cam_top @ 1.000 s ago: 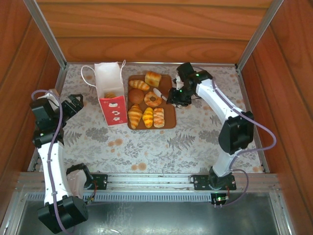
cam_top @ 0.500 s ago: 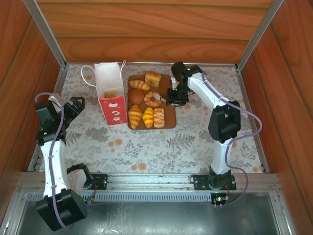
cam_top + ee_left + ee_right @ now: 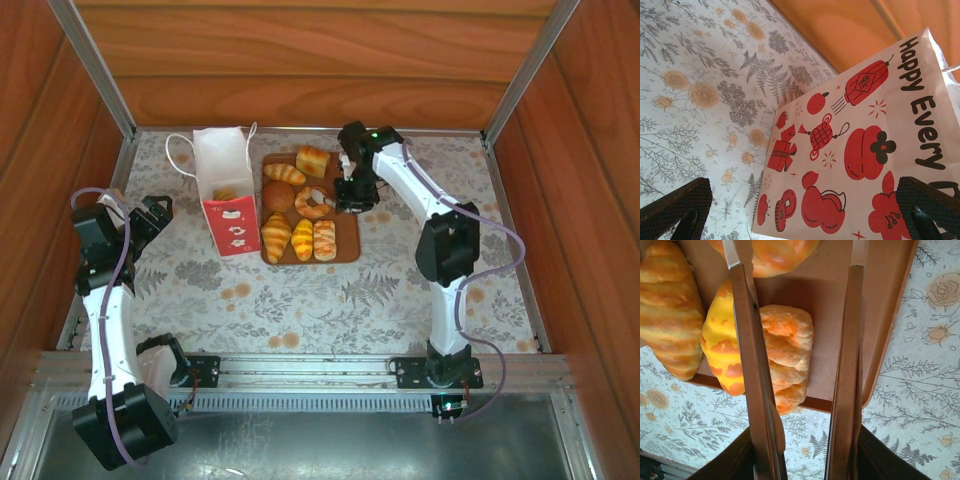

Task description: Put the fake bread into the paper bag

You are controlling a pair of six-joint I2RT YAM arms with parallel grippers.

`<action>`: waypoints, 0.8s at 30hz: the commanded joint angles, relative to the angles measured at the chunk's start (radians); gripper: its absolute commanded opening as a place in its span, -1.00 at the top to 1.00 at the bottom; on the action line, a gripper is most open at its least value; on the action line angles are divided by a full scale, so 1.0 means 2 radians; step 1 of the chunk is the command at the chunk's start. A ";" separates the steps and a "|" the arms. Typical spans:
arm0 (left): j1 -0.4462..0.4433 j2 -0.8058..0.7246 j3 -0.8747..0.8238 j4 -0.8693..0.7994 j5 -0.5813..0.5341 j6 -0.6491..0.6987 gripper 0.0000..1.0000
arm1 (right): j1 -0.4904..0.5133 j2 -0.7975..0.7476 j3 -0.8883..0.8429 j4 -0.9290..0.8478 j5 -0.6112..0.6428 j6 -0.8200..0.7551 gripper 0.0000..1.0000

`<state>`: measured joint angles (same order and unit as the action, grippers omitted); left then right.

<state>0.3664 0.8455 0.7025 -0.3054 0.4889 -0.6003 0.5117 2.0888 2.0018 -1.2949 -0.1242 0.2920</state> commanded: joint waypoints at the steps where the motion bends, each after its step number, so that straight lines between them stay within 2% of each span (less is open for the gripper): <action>1: 0.002 0.000 -0.003 0.014 0.008 -0.001 -1.00 | 0.007 0.008 0.022 -0.029 0.010 -0.011 0.17; 18: 0.002 0.005 -0.002 0.018 0.007 -0.004 -1.00 | 0.013 0.030 0.030 -0.041 0.027 -0.022 0.27; 24: 0.002 0.005 0.002 0.019 0.010 -0.003 -1.00 | 0.014 0.036 0.041 -0.042 0.029 -0.022 0.44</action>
<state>0.3664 0.8547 0.7025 -0.2852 0.4946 -0.6033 0.5312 2.1426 2.0533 -1.3613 -0.0776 0.2596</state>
